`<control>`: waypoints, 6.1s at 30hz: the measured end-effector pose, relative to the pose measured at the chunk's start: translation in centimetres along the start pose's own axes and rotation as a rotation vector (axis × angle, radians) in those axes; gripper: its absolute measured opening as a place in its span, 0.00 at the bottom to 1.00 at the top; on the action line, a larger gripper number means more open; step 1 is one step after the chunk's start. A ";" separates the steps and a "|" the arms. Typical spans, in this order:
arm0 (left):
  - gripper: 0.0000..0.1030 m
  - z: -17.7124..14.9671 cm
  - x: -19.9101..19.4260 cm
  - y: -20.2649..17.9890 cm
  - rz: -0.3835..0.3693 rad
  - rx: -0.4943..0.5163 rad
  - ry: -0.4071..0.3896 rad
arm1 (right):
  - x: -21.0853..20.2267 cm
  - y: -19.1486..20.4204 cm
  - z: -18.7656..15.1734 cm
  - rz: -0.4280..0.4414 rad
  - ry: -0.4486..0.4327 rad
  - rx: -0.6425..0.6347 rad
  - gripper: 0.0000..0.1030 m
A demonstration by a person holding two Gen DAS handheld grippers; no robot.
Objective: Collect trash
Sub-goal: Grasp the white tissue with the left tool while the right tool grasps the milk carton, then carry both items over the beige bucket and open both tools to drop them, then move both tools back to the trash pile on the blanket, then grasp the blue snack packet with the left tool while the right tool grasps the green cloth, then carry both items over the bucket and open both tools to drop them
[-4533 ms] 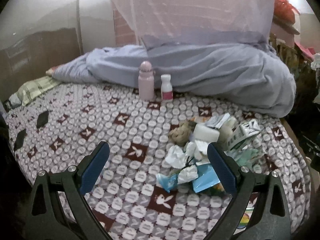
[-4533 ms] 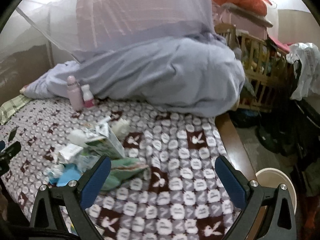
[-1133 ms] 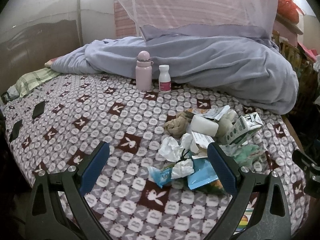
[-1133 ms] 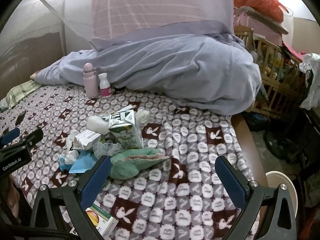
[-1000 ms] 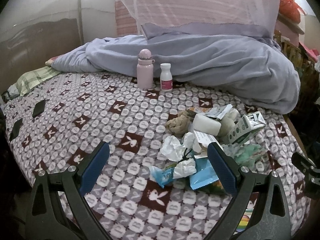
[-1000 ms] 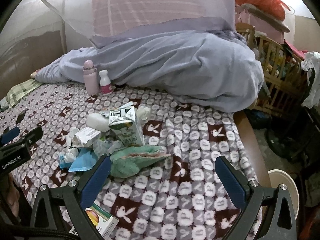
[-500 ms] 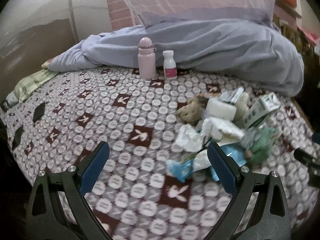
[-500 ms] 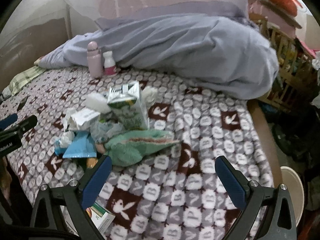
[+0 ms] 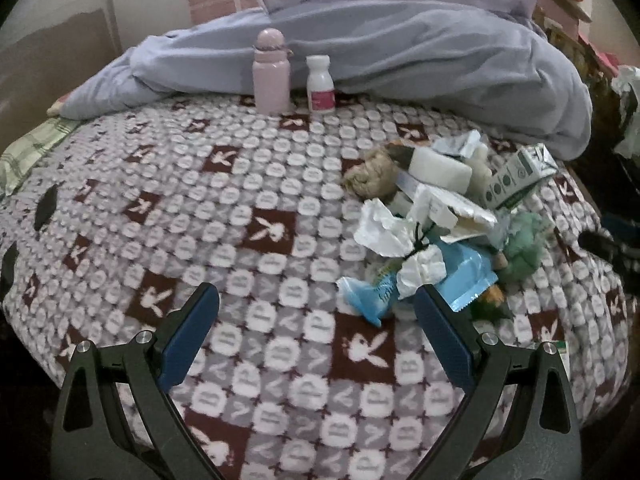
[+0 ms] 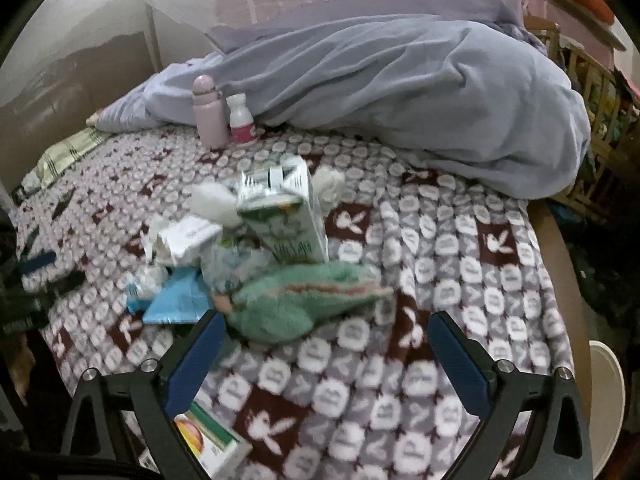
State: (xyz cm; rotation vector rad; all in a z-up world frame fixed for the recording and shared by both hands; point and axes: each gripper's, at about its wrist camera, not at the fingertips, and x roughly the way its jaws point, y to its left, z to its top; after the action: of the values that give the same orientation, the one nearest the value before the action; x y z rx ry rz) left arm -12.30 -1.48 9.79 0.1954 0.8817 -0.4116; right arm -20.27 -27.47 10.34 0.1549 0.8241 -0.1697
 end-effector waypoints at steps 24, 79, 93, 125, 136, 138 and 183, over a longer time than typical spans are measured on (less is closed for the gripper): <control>0.25 3.9 6.9 -3.0 -0.225 -0.046 0.136 | 3.1 -1.9 5.7 0.169 -0.052 0.127 0.52; 0.61 1.9 -2.3 -45.7 -0.690 0.319 0.281 | -12.3 -36.0 -17.2 -0.314 0.055 0.645 0.55; 0.61 1.9 -4.1 -35.9 -0.367 0.351 0.096 | -12.1 -30.1 -13.2 -0.278 0.034 0.542 0.69; 0.61 1.6 -2.4 -9.3 -0.055 0.084 0.043 | -3.3 -7.5 -4.8 0.015 0.105 0.173 0.72; 0.61 0.1 1.7 -2.7 -0.071 -0.007 0.120 | 2.5 -3.4 -1.9 0.101 0.181 0.165 0.73; 0.61 0.0 2.6 -2.3 -0.092 -0.009 0.133 | 3.7 -2.5 -1.3 0.124 0.188 0.167 0.74; 0.28 2.5 -2.4 -8.1 -0.249 0.038 0.068 | -2.9 -6.0 -2.5 0.192 0.049 0.152 0.41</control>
State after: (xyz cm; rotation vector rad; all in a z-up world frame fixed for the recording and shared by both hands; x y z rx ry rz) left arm -15.31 -9.02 13.25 0.1346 0.9698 -0.6571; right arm -25.22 -32.61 10.38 0.3805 0.8405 -0.0476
